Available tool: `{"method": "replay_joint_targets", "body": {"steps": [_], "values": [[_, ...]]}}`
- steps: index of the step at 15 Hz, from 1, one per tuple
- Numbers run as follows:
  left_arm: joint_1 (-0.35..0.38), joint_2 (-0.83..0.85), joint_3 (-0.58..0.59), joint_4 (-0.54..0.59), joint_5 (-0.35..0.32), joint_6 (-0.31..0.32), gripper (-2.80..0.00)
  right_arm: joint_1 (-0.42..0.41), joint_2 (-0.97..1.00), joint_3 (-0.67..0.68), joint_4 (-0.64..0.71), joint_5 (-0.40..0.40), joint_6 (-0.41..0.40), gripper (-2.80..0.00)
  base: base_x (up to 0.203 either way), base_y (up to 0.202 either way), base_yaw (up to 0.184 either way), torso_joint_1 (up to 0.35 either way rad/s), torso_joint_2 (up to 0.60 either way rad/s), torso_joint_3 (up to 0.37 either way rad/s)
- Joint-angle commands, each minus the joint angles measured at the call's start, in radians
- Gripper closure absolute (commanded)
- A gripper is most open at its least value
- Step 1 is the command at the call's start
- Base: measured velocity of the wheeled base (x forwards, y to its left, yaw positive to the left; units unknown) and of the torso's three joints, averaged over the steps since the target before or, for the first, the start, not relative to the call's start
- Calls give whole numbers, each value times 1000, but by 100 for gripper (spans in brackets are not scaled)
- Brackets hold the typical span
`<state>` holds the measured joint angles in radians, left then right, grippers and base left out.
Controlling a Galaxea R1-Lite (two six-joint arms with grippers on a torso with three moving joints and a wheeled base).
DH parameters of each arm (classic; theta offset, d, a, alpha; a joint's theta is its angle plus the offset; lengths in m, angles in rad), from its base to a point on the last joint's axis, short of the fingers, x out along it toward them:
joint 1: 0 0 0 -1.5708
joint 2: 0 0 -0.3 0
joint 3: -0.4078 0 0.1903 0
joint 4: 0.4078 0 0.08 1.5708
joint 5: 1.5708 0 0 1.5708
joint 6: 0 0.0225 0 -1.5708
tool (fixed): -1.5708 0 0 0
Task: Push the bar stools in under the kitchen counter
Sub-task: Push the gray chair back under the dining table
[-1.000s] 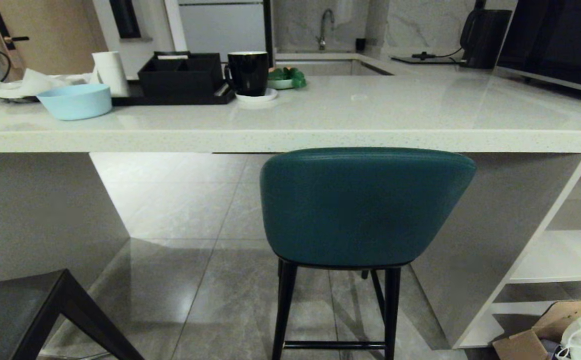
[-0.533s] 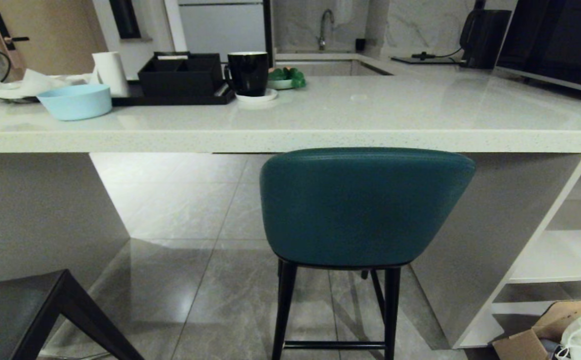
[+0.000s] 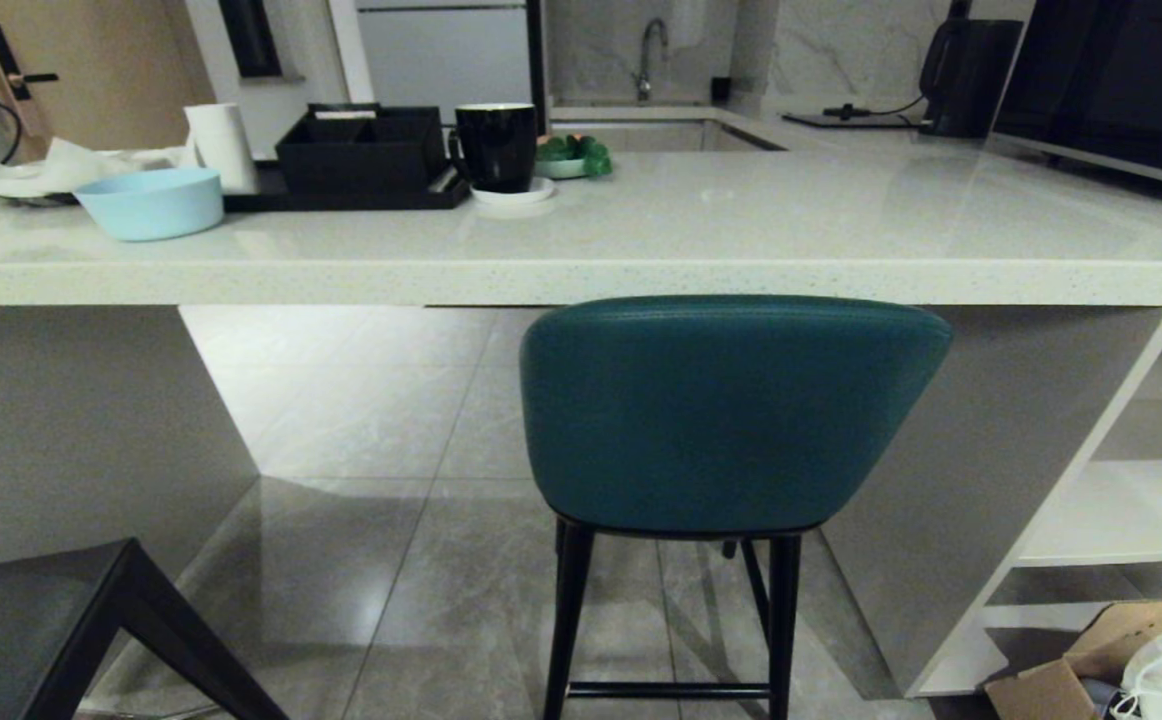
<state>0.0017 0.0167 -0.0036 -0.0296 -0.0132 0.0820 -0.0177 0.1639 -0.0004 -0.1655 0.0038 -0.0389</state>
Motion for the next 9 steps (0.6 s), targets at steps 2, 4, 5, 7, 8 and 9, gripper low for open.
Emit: {"method": "replay_joint_targets", "body": {"steps": [2,4,5,7,8,9], "values": [[-2,-17,19,-7,-16,4,0,9,-177,-1,127,2,0,0,0,0,0,0,0,0],[-3,-17,19,-9,-14,-4,0,13,-164,-1,162,-1,13,0,0,0,0,0,0,0],[-3,-17,20,-10,-10,-7,0,13,-164,-1,162,-1,13,0,0,0,0,0,0,0],[-2,-15,22,-10,-11,-4,0,13,-164,0,165,5,-18,0,0,0,0,0,0,0],[-2,-17,22,-10,-11,-4,0,13,-164,0,165,7,-21,0,0,0,0,0,0,0],[-3,-17,22,-10,-14,-6,0,13,-164,0,165,7,-24,0,0,0,0,0,0,0]]}}
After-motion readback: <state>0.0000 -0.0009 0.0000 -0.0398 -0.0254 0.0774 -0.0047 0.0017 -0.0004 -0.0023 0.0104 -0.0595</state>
